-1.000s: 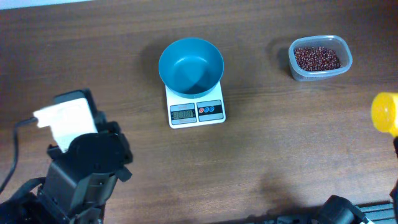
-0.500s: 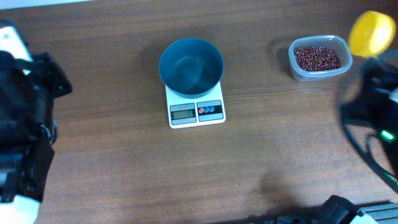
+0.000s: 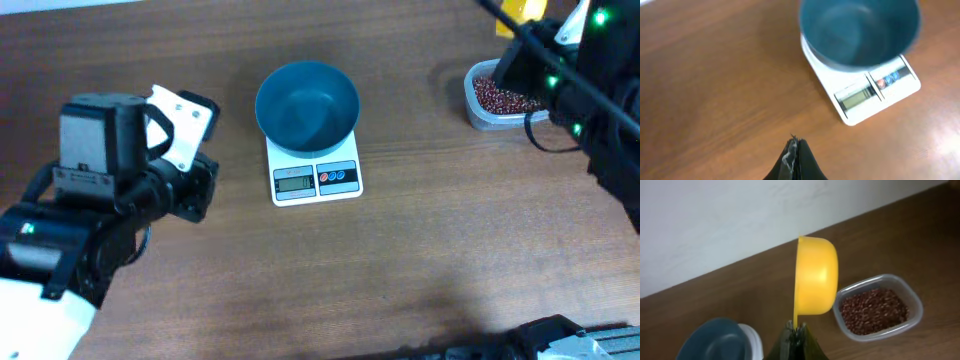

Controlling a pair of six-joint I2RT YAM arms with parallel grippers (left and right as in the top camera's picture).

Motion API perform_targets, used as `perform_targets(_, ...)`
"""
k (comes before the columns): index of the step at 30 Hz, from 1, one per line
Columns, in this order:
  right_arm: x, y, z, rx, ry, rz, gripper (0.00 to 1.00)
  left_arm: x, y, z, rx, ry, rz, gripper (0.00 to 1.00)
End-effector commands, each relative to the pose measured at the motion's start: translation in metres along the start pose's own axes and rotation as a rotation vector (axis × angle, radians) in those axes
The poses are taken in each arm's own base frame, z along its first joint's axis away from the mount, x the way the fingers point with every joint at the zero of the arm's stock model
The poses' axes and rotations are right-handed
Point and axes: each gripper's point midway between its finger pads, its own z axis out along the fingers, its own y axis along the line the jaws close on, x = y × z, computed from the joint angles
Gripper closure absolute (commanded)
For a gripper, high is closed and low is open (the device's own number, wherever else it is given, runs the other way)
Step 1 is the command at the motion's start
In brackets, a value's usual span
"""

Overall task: Scoop item into bowl and weigh 50g on scale
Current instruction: 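Move the held scoop with the right gripper over the bean tub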

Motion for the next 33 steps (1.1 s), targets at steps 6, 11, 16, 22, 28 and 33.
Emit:
perform_targets(6, 0.002, 0.011, 0.029, -0.061, 0.040, -0.034, 0.96, -0.023, -0.063, -0.065, 0.307, -0.018, 0.061, 1.00)
perform_targets(11, 0.001, 0.012, 0.031, -0.063, 0.035, -0.034, 0.96, -0.005, -0.054, -0.065, 0.249, 0.066, 0.052, 0.12)
perform_targets(16, 0.008, 0.009, 0.031, -0.051, 0.064, -0.039, 0.96, 0.002, -0.040, -0.063, 0.169, 0.105, 0.044, 0.01)
perform_targets(22, 0.011, 0.007, 0.031, -0.045, 0.076, -0.063, 0.96, 0.015, -0.039, -0.063, 0.177, 0.138, 0.268, 0.01)
perform_targets(28, 0.012, 0.007, 0.031, -0.044, 0.079, -0.063, 0.96, 0.008, -0.041, -0.062, 0.188, 0.104, 0.285, 0.01)
perform_targets(33, 0.012, 0.007, 0.031, -0.043, 0.079, -0.064, 0.96, 0.013, -0.073, -0.057, 0.456, 0.053, 0.525, 0.01)
